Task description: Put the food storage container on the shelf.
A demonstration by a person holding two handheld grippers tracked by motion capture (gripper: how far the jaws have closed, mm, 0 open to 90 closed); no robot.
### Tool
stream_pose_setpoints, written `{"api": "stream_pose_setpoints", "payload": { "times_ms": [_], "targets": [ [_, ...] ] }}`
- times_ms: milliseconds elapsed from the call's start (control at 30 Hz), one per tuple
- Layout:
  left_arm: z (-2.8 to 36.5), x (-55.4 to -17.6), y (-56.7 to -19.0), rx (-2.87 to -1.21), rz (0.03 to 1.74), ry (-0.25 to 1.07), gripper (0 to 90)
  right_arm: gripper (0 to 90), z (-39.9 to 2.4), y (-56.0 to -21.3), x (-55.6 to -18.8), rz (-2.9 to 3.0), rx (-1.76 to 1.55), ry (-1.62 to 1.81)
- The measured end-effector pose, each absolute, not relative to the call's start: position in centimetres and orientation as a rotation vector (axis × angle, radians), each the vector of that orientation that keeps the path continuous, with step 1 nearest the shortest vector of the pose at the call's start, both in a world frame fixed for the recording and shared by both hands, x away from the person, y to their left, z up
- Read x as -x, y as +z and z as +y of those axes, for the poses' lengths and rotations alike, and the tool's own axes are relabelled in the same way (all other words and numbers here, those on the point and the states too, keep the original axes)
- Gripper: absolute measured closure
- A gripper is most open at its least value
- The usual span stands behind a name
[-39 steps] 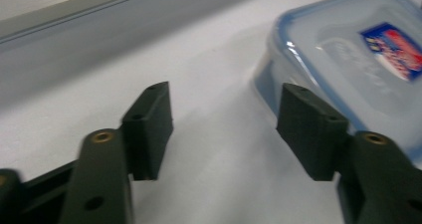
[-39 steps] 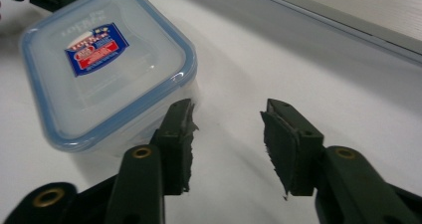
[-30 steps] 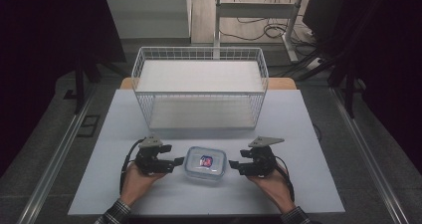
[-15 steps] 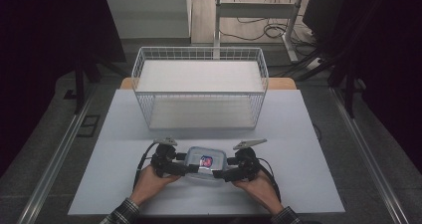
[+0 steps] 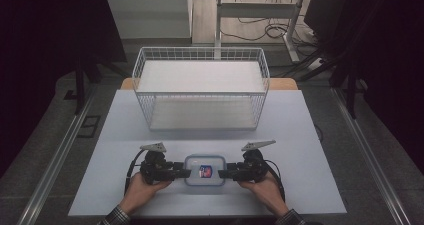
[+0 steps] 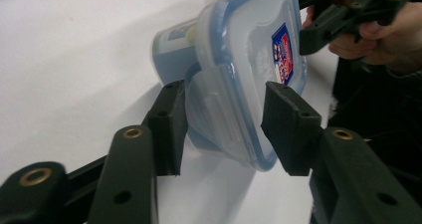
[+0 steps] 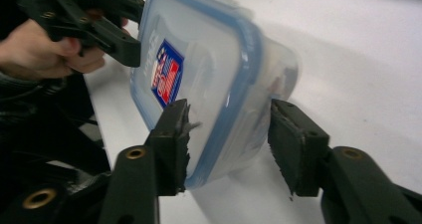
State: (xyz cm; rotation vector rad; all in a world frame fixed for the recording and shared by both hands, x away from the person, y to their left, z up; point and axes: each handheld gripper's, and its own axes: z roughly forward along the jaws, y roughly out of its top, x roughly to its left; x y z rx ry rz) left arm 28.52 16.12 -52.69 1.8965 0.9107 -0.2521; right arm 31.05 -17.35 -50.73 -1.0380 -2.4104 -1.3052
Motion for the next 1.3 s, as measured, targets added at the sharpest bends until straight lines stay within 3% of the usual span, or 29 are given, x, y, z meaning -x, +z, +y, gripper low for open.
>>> {"api": "stream_pose_setpoints", "payload": {
  "times_ms": [667, 1300],
  "targets": [
    [16.3, -29.0, -53.2, -1.815, 0.903, -0.269, 56.9, 59.1, -18.5, -50.8, -31.6, -2.242, 1.098, -1.368],
    [15.9, -29.8, -49.3, -1.792, 0.903, -0.181, 56.9, 58.5, -18.8, -47.3, -32.8, -2.241, 1.106, -1.504]
  ]
}}
